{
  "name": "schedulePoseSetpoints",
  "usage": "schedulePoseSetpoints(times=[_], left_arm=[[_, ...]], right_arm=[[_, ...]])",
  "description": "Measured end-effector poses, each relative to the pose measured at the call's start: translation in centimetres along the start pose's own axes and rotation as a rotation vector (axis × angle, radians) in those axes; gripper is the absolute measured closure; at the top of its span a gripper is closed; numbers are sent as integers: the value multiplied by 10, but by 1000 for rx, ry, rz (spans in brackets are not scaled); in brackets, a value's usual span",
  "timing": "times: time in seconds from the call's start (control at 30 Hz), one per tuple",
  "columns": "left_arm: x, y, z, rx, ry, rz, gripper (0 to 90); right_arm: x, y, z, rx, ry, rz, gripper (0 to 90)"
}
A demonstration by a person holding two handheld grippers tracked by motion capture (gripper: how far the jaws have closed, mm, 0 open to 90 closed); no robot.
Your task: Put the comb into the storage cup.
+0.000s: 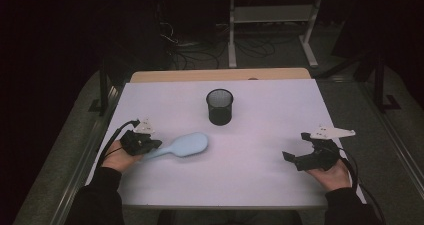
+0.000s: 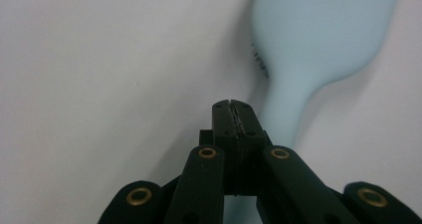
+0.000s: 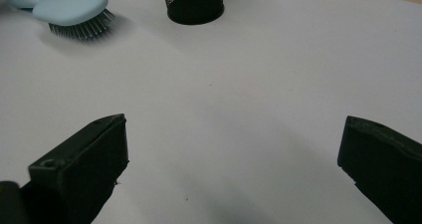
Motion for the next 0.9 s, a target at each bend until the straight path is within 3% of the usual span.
schedulePoseSetpoints(times=[0.27,0.33,0.5,0.57,0.7,0.9], left_arm=[[9,16,-11,24,-83,37,867],[11,18,-14,14,-87,80,809],[15,14,-17,-14,-85,133,652],[17,12,-16,-16,-104,160,581],[16,11,-13,-9,-119,157,460],[11,9,-13,-7,-119,139,364]], right_arm=[[0,-1,0,-3,2,-3,0],[0,-1,0,-4,3,-5,0],[-1,-1,0,-7,4,-5,0],[-1,-1,0,-4,3,-6,0],[0,-1,0,-7,4,-7,0],[-1,-2,0,-10,4,-9,0]])
Point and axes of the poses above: each handheld gripper's, and its own axes: y roughly backward along the jaws, z roughly out of its underside, x roughly to its right, the point moved 5 cm from there along -y, roughly forward along the jaws, and after that the axes turned 12 degrees about -x, right-handed, at the moved point
